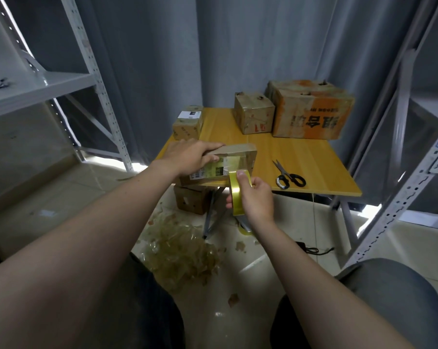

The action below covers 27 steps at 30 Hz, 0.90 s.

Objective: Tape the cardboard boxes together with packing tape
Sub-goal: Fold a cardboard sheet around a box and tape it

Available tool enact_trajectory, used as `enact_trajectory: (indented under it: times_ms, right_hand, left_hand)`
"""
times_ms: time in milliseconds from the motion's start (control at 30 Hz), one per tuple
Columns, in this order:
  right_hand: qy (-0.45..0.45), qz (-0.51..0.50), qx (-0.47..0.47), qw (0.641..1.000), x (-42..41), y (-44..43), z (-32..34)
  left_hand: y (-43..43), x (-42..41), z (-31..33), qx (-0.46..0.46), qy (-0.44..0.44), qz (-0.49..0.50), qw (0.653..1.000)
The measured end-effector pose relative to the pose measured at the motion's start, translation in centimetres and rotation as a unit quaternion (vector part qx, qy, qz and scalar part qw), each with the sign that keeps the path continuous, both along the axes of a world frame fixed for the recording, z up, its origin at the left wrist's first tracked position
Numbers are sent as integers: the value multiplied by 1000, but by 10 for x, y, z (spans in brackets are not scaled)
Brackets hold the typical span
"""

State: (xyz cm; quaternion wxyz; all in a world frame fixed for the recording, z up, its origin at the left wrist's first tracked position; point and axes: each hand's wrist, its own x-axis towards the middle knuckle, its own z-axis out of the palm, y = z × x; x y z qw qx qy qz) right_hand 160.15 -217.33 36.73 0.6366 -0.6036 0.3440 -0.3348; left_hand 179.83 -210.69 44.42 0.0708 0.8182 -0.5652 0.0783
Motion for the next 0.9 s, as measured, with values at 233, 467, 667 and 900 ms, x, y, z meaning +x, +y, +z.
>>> enact_trajectory:
  times_ms: [233,467,667,900]
  right_hand:
    - [-16,102,-16,994,-19,2,1]
    - [-91,113,-50,988,-14,2,15]
    - [-74,91,0,993,2,-5,10]
    - [-69,77,-6,995,15,-11,22]
  left_hand:
    - [-1,9,5,11,42,-26,999]
    - [-12,24,5,30,94,-24,995]
    - [-12,-2,-8,-96,-35,-45,994]
    - [-5,-9,-38,55,-185,45,980]
